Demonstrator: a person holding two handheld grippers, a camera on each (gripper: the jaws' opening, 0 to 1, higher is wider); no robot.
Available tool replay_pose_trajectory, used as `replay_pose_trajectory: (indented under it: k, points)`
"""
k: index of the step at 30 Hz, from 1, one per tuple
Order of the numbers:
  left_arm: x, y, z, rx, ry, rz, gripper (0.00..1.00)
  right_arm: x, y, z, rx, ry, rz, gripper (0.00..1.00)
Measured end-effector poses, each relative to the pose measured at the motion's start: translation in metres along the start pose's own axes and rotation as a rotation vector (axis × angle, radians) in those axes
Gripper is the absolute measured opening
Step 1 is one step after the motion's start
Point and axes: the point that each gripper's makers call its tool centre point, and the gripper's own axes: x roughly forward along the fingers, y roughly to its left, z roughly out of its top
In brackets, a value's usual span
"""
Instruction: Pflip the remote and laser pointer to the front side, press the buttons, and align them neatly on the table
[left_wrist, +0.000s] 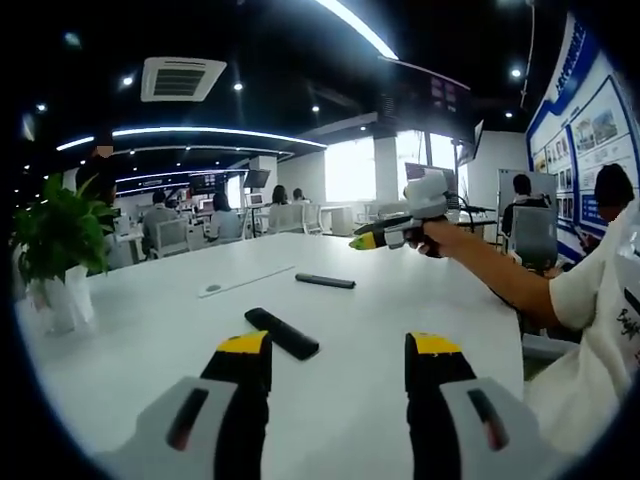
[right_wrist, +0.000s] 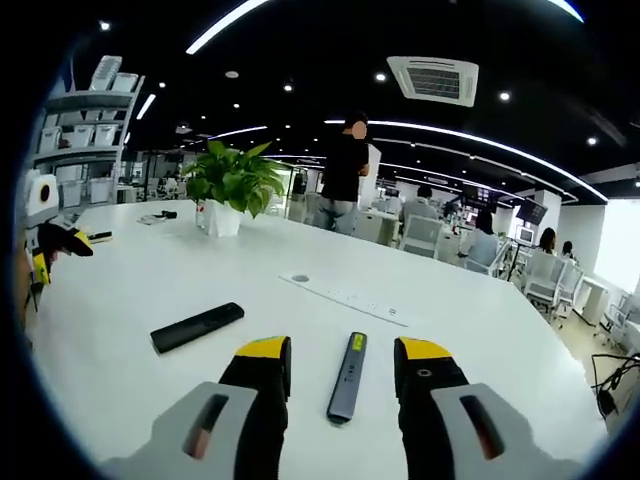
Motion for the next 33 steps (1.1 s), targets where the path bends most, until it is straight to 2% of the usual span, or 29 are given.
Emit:
replay_pose_trajectory:
  k: [6, 13, 15, 19, 26, 33]
  points:
    - [0.002, -0.003, -0.001, 0.007, 0.006, -0.015, 0.55, 0.001, -0.004, -0.004, 0.014, -0.002, -0.034, 0.43]
    - [-0.003, 0.000, 0.003, 0.001, -0.007, -0.005, 0.55, 0.005, 0.000, -0.015, 0.069, 0.022, -0.018, 0.45]
    - [-0.004, -0.001, 0.002, 0.006, -0.005, -0.006, 0.54, 0.005, 0.004, -0.015, 0.055, 0.023, -0.021, 0.45]
    - [-0.003, -0.004, 0.001, 0.003, -0.004, -0.017, 0.54, 0.005, -0.001, -0.013, 0.042, 0.013, -0.057, 0.45]
    - [0.007, -0.015, -0.003, 0.017, 0.020, -0.053, 0.54, 0.005, -0.007, -0.023, 0.047, 0.041, -0.078, 0.47]
    - [0.002, -0.012, -0.007, 0.026, 0.034, -0.042, 0.54, 0.005, -0.016, -0.029, 0.043, 0.049, -0.108, 0.46]
